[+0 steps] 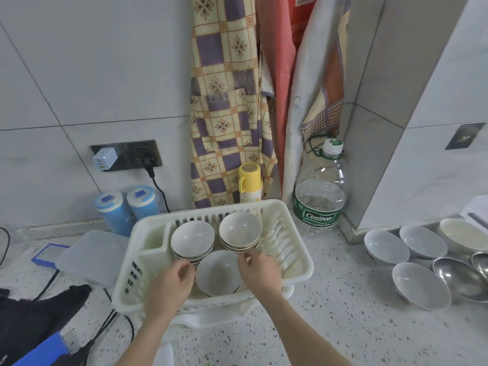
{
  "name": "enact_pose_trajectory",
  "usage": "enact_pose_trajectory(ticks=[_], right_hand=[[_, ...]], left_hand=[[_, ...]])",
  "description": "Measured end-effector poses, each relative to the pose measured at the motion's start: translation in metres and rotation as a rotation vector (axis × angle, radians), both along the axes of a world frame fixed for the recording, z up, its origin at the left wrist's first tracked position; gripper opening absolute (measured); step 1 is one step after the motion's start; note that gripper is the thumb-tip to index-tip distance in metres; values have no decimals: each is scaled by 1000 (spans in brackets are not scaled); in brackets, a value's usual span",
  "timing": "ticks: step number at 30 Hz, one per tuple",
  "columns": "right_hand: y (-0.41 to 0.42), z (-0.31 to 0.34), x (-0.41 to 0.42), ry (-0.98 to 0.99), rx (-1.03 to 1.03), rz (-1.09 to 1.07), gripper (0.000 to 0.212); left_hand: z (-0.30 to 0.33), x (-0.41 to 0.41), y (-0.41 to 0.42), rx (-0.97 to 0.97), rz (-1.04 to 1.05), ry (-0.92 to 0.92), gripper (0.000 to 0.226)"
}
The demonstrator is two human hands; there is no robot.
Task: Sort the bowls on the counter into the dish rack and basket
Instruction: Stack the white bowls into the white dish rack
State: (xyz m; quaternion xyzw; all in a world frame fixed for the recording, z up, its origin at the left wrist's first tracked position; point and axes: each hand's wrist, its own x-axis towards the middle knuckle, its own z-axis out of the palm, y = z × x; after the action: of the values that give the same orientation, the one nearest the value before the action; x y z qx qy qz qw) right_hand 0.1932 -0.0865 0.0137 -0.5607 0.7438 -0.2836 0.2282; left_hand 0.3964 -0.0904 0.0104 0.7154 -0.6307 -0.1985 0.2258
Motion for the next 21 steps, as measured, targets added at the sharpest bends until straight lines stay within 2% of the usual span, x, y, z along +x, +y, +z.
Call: enact_pose_trajectory(ticks=[2,4,7,11,14,17,19,21], right_hand=[[4,0,-4,-112,-72,46,24],[9,1,-11,-237,-110,126,23],[20,9,-28,-402,-99,247,30],[46,12,-82,-488,-133,261,30],[69,4,-149,-522,-140,177,26],[87,-4,-218,-547,-147,33,31],[94,-9,-262,-545,-160,-61,30],[97,-12,-302,-543,-165,-128,27]], left_hand=[[3,-4,9,-102,58,102,10],[10,-16,19,-216,153,364,10],[19,-49,36,-372,253,744,26],[18,-116,65,-442,229,991,35],[9,-178,79,-407,174,1045,37],[-3,-251,90,-308,66,970,33],[-14,-302,96,-166,-12,889,25],[-24,-350,98,98,-61,773,17]])
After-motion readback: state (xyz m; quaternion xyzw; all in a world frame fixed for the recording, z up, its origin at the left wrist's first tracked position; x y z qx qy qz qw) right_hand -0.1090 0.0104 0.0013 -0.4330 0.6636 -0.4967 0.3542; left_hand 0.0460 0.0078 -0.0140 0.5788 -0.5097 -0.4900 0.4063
